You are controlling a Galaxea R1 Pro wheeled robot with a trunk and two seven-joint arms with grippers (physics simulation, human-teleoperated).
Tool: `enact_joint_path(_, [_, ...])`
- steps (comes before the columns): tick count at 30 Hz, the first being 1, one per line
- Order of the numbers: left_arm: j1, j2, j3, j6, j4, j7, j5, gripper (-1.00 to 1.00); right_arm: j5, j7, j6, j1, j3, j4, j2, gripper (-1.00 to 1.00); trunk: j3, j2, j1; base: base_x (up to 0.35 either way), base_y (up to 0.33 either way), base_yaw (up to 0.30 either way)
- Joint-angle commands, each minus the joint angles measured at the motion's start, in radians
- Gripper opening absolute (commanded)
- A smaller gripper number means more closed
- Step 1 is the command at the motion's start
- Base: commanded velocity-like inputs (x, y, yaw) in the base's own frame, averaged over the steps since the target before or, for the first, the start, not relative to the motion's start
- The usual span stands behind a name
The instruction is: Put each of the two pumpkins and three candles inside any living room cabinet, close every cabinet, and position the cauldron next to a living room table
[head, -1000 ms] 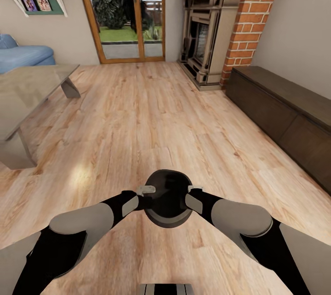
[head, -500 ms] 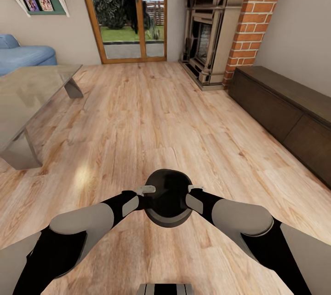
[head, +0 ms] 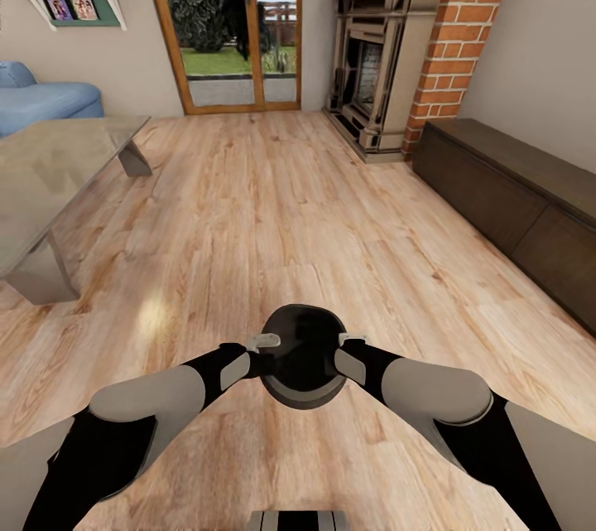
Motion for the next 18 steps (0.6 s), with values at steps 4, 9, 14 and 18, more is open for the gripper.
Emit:
enact_joint_path(4, [-0.001,0.003,-0.031,0.001,-0.003,0.005,0.014,-1.00,-0.009,0.002,-0.003,-0.002,0.016,-0.004,-0.001,-1.00,-0.001,-0.001,-0.001,-0.131,0.243,0.000])
enact_joint_path(9, [-0.001,0.002,-0.030,0.002,-0.003,0.005,0.013,-1.00,-0.009,0.002,-0.003,-0.002,0.016,-0.004,-0.001,-1.00,-0.001,-0.001,-0.001,-0.144,0.261,0.000])
enact_joint_path(14, [-0.001,0.002,-0.030,0.004,-0.003,0.005,0.015,-1.00,-0.009,0.002,-0.003,-0.002,0.016,-0.004,-0.001,-1.00,-0.001,-0.001,-0.001,-0.139,0.273,0.000])
enact_joint_path(18, [-0.001,0.003,-0.030,0.005,-0.002,0.004,0.016,-1.00,-0.009,0.002,-0.003,-0.002,0.016,-0.004,-0.001,-1.00,-0.001,-0.001,-0.001,-0.051,0.315,0.000])
